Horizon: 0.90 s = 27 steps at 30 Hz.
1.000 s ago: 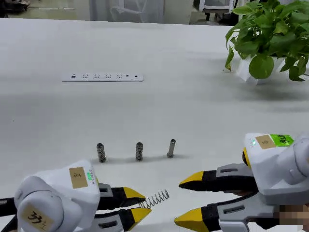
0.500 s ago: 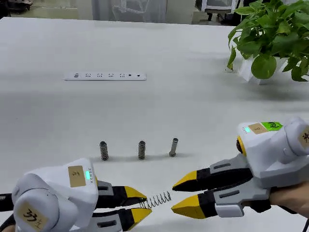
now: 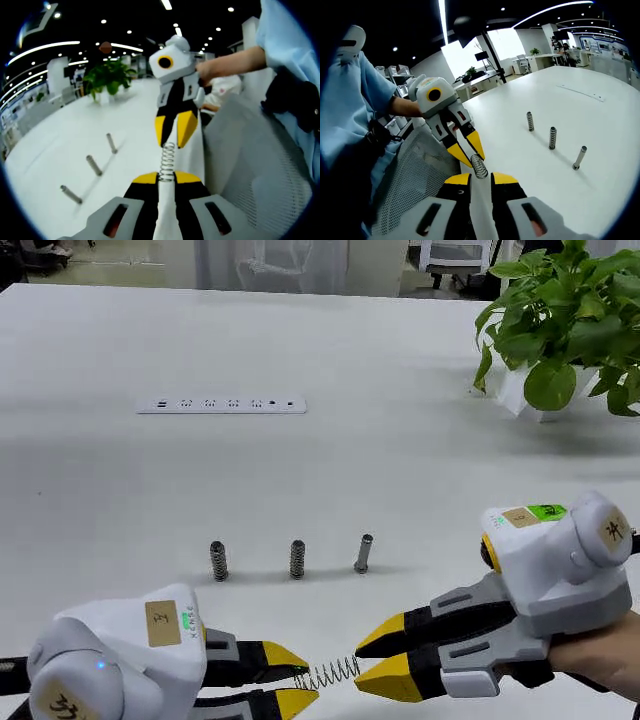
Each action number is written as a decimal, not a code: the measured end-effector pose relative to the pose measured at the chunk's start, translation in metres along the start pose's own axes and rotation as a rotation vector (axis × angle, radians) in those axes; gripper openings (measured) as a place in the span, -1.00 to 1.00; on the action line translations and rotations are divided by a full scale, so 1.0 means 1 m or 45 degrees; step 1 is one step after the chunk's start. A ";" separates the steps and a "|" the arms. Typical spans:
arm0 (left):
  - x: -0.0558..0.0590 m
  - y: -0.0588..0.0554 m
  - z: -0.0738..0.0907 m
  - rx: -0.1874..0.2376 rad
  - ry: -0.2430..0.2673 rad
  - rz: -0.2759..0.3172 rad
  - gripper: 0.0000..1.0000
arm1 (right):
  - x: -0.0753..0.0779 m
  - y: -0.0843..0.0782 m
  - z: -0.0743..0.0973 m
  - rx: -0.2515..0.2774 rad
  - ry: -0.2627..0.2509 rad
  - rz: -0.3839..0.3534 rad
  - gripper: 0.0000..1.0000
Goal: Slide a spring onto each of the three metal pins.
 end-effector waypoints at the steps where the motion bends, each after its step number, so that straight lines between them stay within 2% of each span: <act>1: 0.000 0.000 -0.001 0.001 -0.001 0.000 -0.80 | 0.001 -0.001 0.000 0.001 0.003 -0.001 -0.68; 6: 0.001 0.000 -0.002 0.000 -0.010 0.000 -0.80 | 0.000 -0.001 0.000 0.007 0.013 -0.013 -0.76; 15: 0.001 -0.002 -0.004 -0.019 -0.011 -0.005 -0.80 | 0.000 -0.002 -0.002 -0.015 0.001 -0.004 -0.77; 27: 0.001 -0.003 -0.012 -0.090 -0.007 -0.020 -0.80 | -0.004 0.004 0.000 -0.067 -0.071 0.120 -0.77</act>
Point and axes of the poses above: the centre of the closed fingertips' face, and the gripper's own axes: z roughly backward along the fingers, x roughly to its right, y roughly out of its top, the point moved 3 cm from there along z, roughly backward along the fingers, and after that the axes turned 4 degrees about x, right-handed, at the moved point
